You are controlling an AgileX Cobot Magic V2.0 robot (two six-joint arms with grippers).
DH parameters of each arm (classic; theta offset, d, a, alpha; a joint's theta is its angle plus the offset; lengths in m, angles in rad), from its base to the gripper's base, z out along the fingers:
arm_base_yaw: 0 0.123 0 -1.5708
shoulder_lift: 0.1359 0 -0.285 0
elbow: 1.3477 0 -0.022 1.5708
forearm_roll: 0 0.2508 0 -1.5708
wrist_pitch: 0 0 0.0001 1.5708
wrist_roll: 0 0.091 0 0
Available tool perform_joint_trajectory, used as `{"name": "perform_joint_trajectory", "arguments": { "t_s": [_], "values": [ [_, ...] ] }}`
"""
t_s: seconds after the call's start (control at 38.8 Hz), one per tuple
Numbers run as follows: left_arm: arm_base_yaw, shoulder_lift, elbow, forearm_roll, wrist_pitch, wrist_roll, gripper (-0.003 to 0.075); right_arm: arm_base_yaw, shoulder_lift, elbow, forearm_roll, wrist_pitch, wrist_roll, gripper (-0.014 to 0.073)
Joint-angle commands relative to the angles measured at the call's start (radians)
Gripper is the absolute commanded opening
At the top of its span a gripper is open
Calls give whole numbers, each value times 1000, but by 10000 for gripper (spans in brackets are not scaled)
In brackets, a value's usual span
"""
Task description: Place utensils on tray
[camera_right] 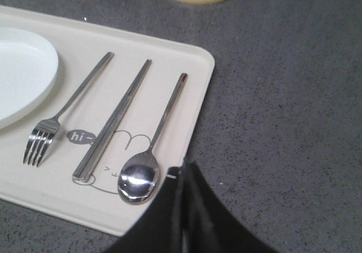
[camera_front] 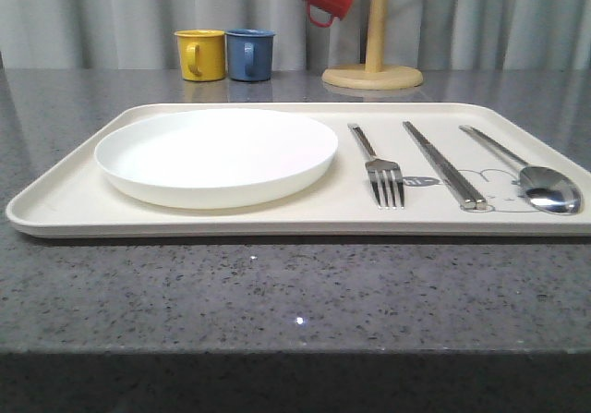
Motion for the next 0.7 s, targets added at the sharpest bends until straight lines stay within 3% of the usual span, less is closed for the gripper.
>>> {"name": "perform_joint_trajectory", "arguments": {
  "t_s": [0.0,0.15,0.67],
  "values": [
    [2,13,-27,-8,-88,-9,-18,-1,-158,86,-14,-174,-10,-69],
    [2,13,-27,-8,-88,-9,-18,-1,-305,110,-14,-184,-10,-69],
    [2,13,-27,-8,-88,-9,-18,-1,-315,112,-14,-177,-10,-69]
  ]
}}
